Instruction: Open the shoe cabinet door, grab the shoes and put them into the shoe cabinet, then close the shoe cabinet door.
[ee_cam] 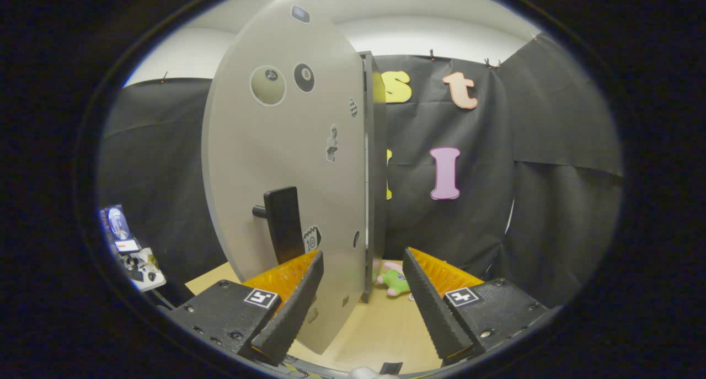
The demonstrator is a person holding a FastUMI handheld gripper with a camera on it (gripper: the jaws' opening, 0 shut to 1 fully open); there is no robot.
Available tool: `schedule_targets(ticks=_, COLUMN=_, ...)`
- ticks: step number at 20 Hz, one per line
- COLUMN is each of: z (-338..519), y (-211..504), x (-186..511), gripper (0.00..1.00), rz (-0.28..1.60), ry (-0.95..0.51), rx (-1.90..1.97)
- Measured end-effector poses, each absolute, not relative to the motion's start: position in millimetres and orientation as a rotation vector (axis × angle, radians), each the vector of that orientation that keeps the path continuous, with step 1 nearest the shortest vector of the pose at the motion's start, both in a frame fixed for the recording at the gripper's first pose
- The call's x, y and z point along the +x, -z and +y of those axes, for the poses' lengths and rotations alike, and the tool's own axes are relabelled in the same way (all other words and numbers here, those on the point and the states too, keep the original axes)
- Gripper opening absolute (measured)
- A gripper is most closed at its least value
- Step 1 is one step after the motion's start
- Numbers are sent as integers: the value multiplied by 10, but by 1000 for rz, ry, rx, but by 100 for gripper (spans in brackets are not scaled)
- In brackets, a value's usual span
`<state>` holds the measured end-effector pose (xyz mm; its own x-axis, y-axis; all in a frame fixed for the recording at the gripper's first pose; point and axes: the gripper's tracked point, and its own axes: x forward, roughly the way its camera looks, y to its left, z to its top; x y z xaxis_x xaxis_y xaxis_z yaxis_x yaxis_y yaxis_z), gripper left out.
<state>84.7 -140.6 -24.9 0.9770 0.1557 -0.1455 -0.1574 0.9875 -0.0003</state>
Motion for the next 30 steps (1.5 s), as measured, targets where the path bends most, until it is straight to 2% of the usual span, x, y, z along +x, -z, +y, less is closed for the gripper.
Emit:
schedule_targets(ticks=16, z=-142, y=308, x=1092, gripper=95, rz=139, ry=-132, rx=15)
schedule_targets(ticks=30, z=998, y=419, x=2079, gripper=98, rz=140, ry=-194, rx=-4)
